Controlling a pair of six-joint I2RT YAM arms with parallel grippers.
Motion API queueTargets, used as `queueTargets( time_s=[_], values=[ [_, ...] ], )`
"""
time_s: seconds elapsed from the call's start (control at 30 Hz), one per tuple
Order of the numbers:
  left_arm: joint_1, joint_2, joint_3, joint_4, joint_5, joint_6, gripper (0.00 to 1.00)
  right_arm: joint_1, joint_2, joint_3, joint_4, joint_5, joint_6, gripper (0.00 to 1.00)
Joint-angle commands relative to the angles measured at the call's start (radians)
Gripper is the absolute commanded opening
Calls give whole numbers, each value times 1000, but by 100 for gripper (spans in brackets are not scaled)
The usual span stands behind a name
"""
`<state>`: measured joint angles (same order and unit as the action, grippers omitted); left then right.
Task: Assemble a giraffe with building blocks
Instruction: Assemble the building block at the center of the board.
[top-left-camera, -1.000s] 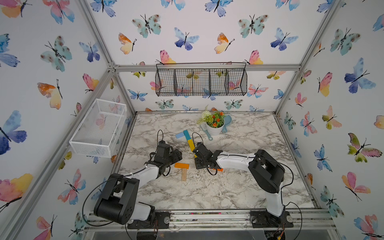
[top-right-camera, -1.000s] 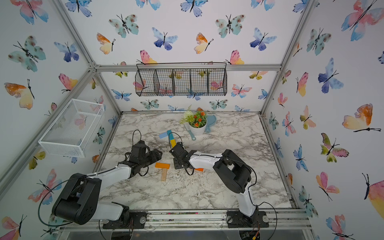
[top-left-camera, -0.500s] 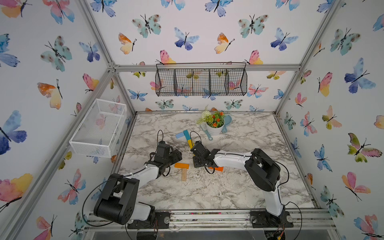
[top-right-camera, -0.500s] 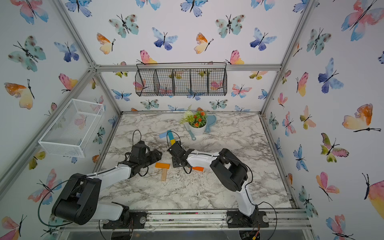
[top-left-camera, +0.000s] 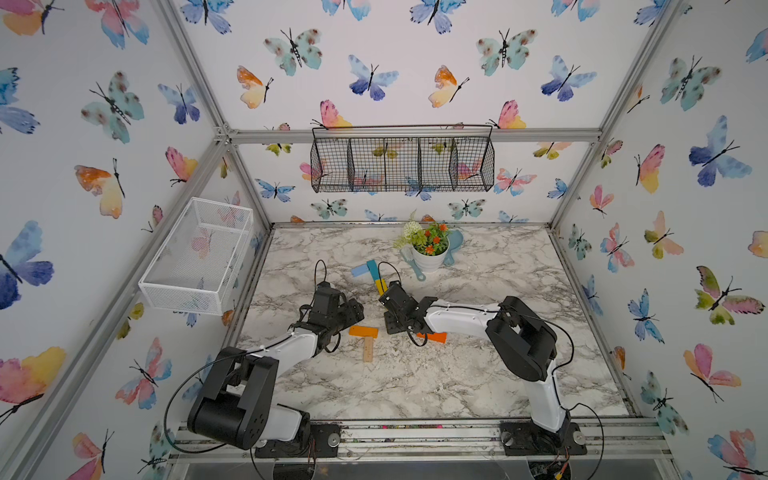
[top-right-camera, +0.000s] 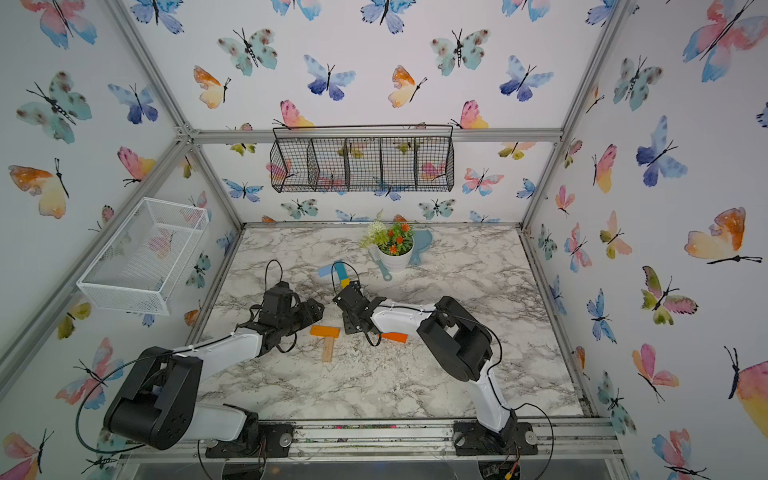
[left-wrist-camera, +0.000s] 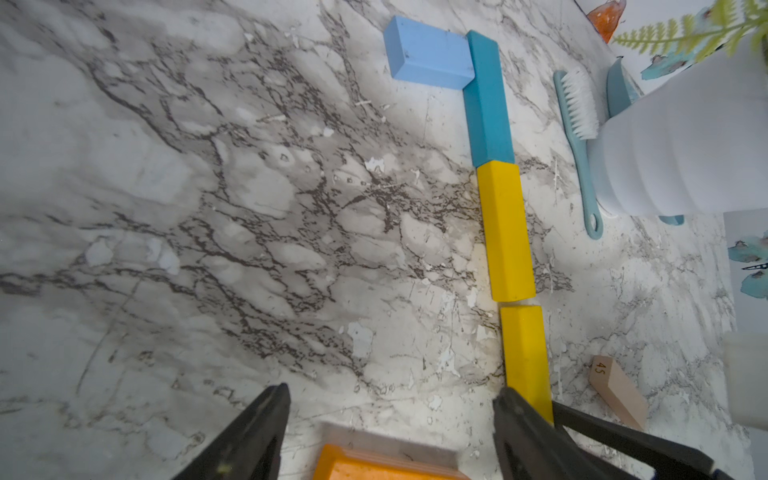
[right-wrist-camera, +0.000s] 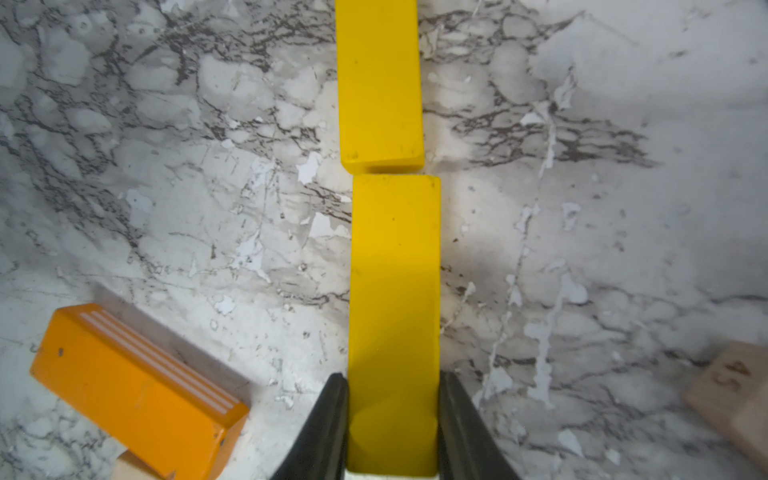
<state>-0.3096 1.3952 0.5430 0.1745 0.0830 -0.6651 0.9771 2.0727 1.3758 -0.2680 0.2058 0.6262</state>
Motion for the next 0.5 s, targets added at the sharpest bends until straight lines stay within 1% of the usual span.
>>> queueTargets(
  time_s=[0.0,0.47],
  values=[
    [-1,-15,18,-10,-14,15,81,6,26,20,-30,14,-10,10],
    [-1,-4,20,-10,-14,15,81,6,22,9,-13,-5,-28,10]
  ],
)
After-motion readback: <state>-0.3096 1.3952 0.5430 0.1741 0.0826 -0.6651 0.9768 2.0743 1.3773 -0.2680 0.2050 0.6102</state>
